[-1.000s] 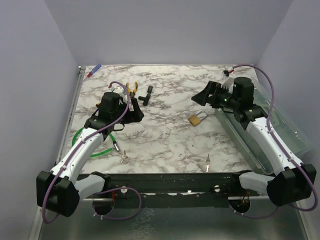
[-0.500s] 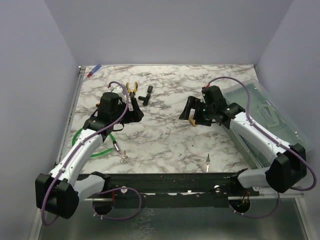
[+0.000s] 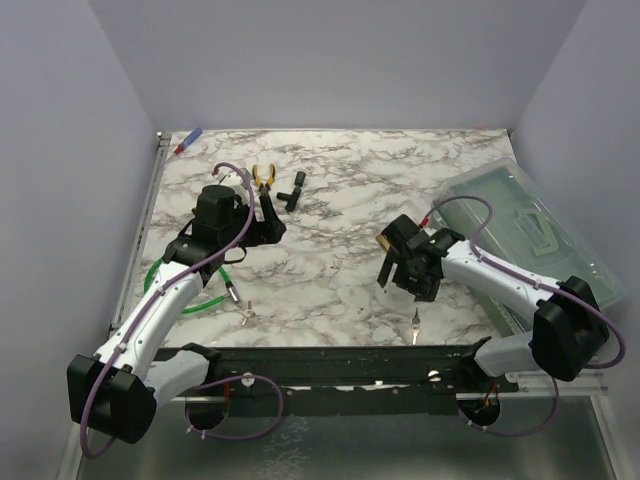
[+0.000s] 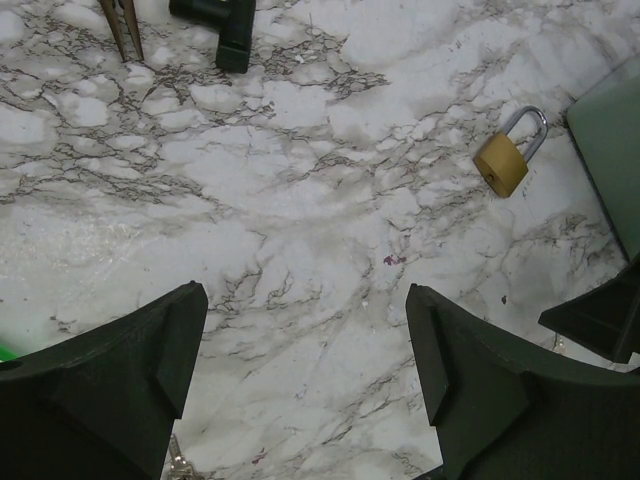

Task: Unlock with the key

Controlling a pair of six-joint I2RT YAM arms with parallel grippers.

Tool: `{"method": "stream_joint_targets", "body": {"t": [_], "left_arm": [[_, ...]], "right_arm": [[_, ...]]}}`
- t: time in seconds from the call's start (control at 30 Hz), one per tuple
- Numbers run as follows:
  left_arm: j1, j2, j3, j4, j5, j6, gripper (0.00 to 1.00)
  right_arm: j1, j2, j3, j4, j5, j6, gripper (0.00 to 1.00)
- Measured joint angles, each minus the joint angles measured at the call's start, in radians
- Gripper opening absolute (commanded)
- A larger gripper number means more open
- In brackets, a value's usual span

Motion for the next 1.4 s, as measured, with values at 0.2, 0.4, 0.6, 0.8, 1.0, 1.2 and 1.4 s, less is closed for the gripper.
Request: {"method": "stream_joint_targets", "body": {"t": [0.2,0.4,0.6,0.8,1.0,1.2,1.4], "left_arm": [[0.0,0.0,0.0,0.0,-0.002,0.0,0.87],[0.0,0.0,0.0,0.0,-0.002,0.0,0.86],[0.0,0.004,0.0,0.0,-0.003,0.0,0.86],[-0.001,0.008,0.0,0.0,-0.006,0.0,0.86],[-0.005,0.011,0.0,0.0,-0.007,0.0,0.86],[-0.005,0.014,0.0,0.0,-0.008,0.0,0.86],[-0.005,0.016,0.0,0.0,-0.009,0.0,0.86]], "right_arm": [[0.0,-0.002,-0.091,-0.06,0.049,0.077,0.79],[0.0,-0.031,-0.206,-0.05,0.061,0.127,0.64],[0.0,-0.075,-0.286,0.024,0.062,0.153,0.5],[0.001,-0.095,-0.305,0.06,0.069,0.163,0.3],[0.002,-0.108,-0.314,0.069,0.091,0.177,0.12],[0.002,-0.154,-0.33,0.094,0.114,0.166,0.0],[0.002,-0.182,-0.349,0.137,0.119,0.134,0.0]]}}
